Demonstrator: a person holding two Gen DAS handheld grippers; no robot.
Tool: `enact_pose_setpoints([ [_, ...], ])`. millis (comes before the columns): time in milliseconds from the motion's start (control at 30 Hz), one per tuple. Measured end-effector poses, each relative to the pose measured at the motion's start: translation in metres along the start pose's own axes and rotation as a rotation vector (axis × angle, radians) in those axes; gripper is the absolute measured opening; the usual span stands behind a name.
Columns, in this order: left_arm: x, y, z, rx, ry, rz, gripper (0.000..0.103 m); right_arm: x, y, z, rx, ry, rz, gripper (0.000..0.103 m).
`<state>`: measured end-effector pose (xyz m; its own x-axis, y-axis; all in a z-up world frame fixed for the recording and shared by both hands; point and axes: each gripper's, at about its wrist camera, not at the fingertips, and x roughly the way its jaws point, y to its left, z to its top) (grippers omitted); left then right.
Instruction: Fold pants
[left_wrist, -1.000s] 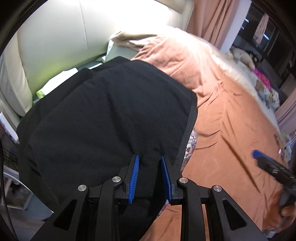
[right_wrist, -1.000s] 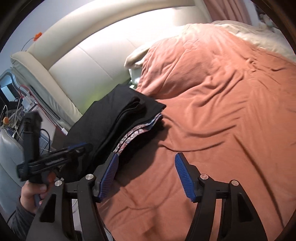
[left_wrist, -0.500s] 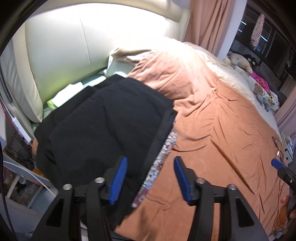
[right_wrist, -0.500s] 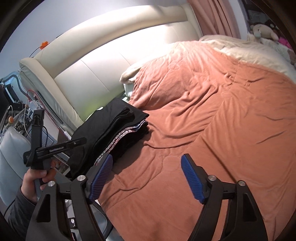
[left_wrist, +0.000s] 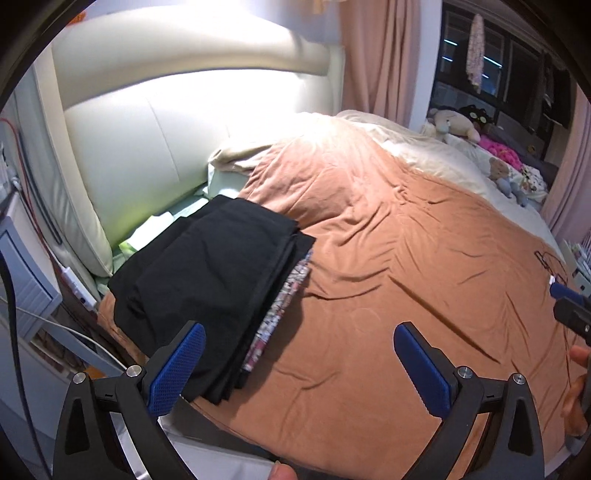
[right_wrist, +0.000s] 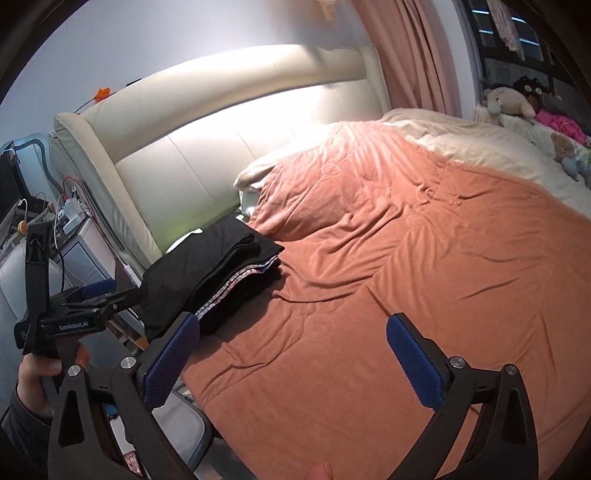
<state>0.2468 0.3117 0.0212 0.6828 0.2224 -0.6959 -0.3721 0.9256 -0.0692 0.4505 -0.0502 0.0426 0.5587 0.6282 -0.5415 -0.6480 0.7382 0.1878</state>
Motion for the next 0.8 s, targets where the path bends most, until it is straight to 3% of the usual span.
enact_pose_setpoints([
  [800,-0.122,-0.078,-0.066,0.073,-0.099,-0.134,0.103,-0.158,0.006,-0.074,0.048,-0.094,-0.094,0.103],
])
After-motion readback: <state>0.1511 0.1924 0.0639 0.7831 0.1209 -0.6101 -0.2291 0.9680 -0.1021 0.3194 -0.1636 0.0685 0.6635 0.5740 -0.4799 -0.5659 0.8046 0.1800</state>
